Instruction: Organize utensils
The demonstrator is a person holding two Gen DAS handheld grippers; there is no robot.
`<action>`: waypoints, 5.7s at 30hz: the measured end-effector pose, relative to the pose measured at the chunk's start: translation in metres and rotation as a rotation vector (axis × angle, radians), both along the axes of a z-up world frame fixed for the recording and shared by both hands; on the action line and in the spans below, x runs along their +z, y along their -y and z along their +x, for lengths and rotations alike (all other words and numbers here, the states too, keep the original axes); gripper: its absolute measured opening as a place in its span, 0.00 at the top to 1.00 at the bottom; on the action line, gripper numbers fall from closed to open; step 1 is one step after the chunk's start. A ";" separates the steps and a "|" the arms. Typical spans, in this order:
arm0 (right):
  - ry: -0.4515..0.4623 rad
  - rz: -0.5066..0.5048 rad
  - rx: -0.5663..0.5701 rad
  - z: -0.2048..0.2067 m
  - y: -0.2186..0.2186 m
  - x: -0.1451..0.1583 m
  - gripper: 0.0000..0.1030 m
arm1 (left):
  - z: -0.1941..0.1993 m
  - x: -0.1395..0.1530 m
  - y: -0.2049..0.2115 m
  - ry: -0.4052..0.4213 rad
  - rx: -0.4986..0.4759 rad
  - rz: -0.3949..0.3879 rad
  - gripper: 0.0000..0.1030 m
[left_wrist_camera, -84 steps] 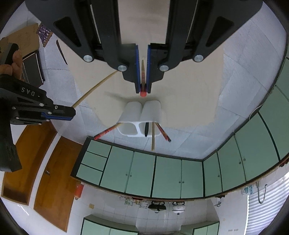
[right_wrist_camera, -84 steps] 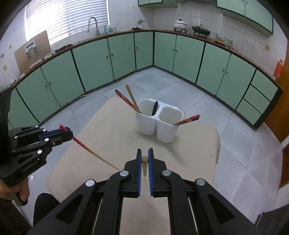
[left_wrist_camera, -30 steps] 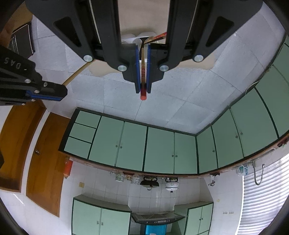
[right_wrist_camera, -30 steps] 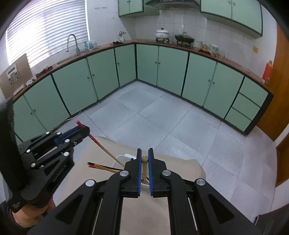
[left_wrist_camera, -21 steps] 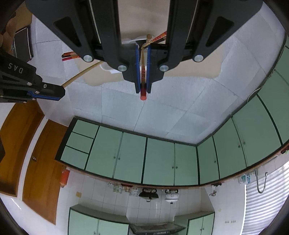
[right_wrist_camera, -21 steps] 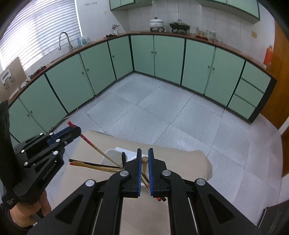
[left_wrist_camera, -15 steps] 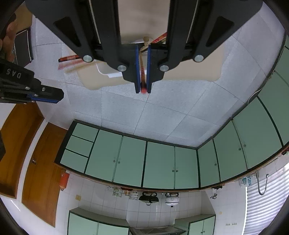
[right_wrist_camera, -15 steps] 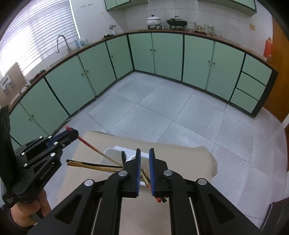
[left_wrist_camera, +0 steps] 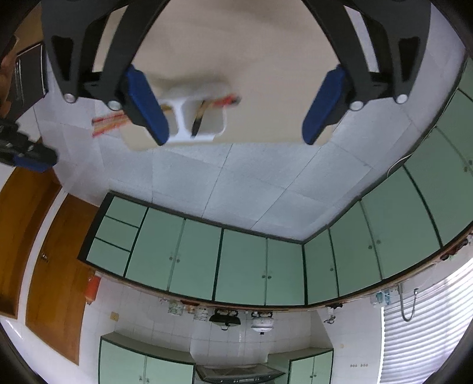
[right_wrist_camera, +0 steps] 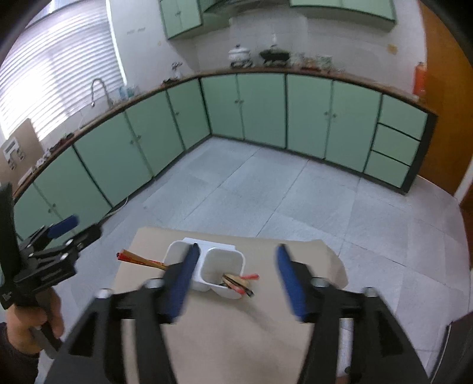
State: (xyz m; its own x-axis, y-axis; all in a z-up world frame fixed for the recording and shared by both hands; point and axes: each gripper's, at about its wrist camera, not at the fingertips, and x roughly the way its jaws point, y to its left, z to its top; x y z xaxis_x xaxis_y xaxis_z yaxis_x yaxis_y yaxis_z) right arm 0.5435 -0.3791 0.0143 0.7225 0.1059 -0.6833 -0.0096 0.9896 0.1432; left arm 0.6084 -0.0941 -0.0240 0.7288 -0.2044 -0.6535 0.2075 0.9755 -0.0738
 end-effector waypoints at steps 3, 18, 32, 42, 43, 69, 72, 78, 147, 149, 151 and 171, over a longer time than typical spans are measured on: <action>0.030 0.033 -0.029 -0.030 0.008 -0.009 0.14 | -0.024 -0.014 -0.025 -0.008 0.029 0.026 0.10; 0.159 -0.106 -0.164 -0.243 -0.066 -0.058 0.06 | -0.250 -0.020 -0.083 0.167 0.162 0.143 0.05; 0.282 -0.175 -0.188 -0.386 -0.118 -0.049 0.06 | -0.425 -0.006 -0.094 0.198 0.147 0.034 0.05; 0.321 -0.181 -0.176 -0.458 -0.128 -0.041 0.06 | -0.509 -0.001 -0.095 0.196 0.200 0.056 0.05; 0.325 -0.180 -0.175 -0.468 -0.130 -0.041 0.06 | -0.518 -0.002 -0.094 0.196 0.208 0.064 0.05; 0.368 -0.184 -0.163 -0.540 -0.140 -0.041 0.06 | -0.605 0.016 -0.115 0.251 0.310 0.038 0.05; 0.380 -0.184 -0.165 -0.546 -0.138 -0.038 0.06 | -0.608 0.017 -0.119 0.256 0.321 0.031 0.05; 0.407 -0.179 -0.170 -0.557 -0.138 -0.032 0.06 | -0.615 0.021 -0.123 0.269 0.337 0.024 0.05; 0.443 -0.156 -0.211 -0.575 -0.134 -0.026 0.06 | -0.633 0.026 -0.125 0.315 0.343 0.008 0.05; 0.443 -0.156 -0.212 -0.575 -0.134 -0.027 0.06 | -0.633 0.026 -0.126 0.314 0.342 0.007 0.05; 0.443 -0.155 -0.213 -0.575 -0.134 -0.026 0.06 | -0.633 0.026 -0.126 0.315 0.342 0.008 0.05; 0.444 -0.154 -0.215 -0.575 -0.138 -0.027 0.06 | -0.633 0.028 -0.122 0.315 0.339 0.004 0.05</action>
